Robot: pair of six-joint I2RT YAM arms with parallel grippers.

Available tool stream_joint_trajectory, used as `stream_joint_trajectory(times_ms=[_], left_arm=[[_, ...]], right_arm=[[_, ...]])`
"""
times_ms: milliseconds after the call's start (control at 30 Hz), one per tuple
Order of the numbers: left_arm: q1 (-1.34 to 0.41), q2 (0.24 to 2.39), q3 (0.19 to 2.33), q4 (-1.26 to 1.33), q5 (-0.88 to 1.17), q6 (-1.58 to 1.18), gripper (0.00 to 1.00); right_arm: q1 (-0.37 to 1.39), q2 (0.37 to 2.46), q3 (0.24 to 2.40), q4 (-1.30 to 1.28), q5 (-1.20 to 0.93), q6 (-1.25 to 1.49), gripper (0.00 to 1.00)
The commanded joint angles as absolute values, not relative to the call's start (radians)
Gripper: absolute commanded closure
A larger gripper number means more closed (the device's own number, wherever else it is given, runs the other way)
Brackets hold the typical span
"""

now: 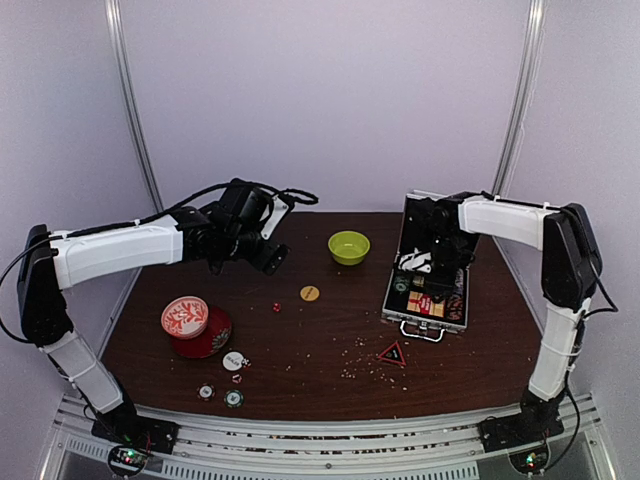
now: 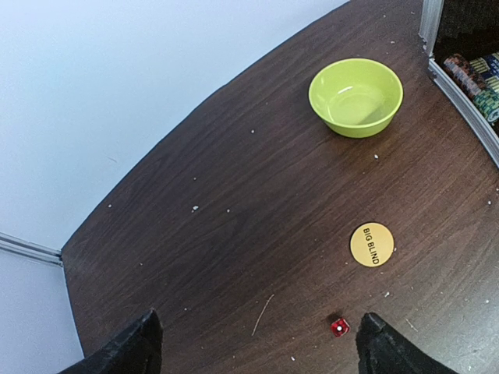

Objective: Pack up texas hold em set

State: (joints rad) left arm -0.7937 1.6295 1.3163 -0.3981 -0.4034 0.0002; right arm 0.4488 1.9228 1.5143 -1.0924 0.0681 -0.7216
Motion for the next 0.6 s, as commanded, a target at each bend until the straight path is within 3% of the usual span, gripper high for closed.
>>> stream_joint_trajectory(times_ms=[0,233,567], left_arm=[[-0.797,1.640,1.343,-0.390,-0.401,0.006,0.12],[-0.796,1.640,1.341,-0.390,-0.410,0.008,0.12],[-0.796,1.640,1.342,-0.393,-0.403,0.008,0.12]], right_arm=[[0.543,1.827,1.504,-1.108,-0.033,-0.702,0.38],[0.688,1.734,1.350,-1.065,-0.175,-0.724,0.38],[0.788,1.659,1.188,-0.929,-0.215,-0.771,0.28]])
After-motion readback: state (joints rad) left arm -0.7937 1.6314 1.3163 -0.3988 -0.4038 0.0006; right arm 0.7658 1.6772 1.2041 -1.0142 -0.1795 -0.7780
